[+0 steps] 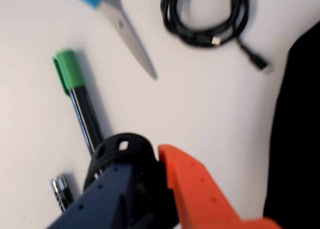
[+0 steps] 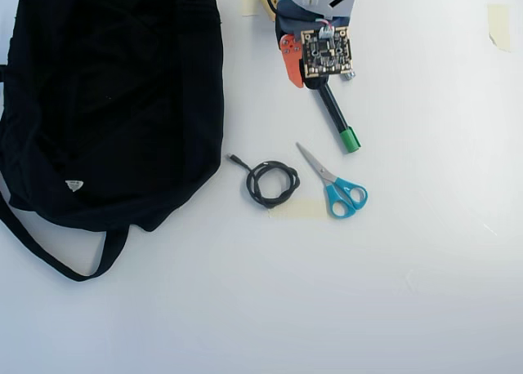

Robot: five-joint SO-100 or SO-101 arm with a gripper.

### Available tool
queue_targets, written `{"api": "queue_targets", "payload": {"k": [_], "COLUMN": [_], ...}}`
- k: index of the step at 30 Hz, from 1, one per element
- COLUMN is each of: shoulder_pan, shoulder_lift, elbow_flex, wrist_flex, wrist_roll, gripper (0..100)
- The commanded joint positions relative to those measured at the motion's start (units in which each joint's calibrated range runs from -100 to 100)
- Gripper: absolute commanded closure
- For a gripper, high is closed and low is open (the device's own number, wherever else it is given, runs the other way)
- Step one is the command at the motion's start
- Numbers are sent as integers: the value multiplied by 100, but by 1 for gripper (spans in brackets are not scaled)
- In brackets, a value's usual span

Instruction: Put the bike light into the black bag

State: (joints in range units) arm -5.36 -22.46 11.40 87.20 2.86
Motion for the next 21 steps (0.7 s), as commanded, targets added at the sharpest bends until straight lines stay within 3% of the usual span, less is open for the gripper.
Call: {"api": "queue_targets", "payload": {"k": [1,21], "shoulder_pan": [-47,35], "shoulder_lift": [-559,-2028], "elbow_flex": [-286,-179], "wrist_flex": [-193,-1451], "wrist_roll": [24,244], "gripper": [98,98]}}
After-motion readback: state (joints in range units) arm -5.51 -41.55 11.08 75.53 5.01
